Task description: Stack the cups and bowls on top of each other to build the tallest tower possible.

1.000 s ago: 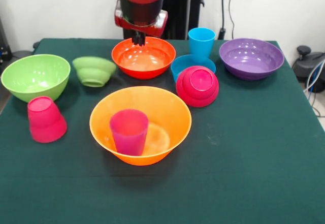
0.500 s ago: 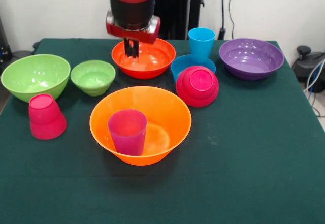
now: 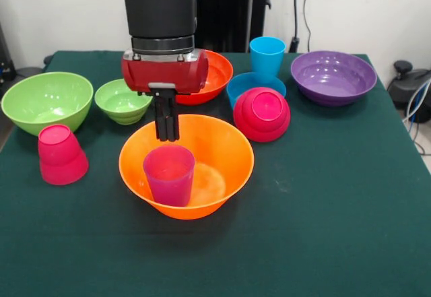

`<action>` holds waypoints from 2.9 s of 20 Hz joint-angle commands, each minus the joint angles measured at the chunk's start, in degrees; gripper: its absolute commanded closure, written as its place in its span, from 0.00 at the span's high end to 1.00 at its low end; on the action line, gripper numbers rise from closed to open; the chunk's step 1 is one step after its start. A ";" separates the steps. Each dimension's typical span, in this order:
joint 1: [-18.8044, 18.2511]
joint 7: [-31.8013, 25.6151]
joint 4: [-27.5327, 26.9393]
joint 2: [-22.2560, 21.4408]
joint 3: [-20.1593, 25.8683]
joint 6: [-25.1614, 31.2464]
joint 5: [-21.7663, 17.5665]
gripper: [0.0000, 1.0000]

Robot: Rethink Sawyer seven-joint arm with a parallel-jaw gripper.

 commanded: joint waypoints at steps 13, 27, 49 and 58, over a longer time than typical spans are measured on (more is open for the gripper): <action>9.58 3.04 -8.70 0.92 -3.72 11.23 2.73 0.00; 12.25 2.05 -15.59 2.82 -7.10 14.27 3.03 0.00; 11.57 -4.52 -15.50 4.51 -6.15 26.58 3.34 1.00; 5.74 -9.83 -10.31 6.10 2.55 19.80 6.52 1.00</action>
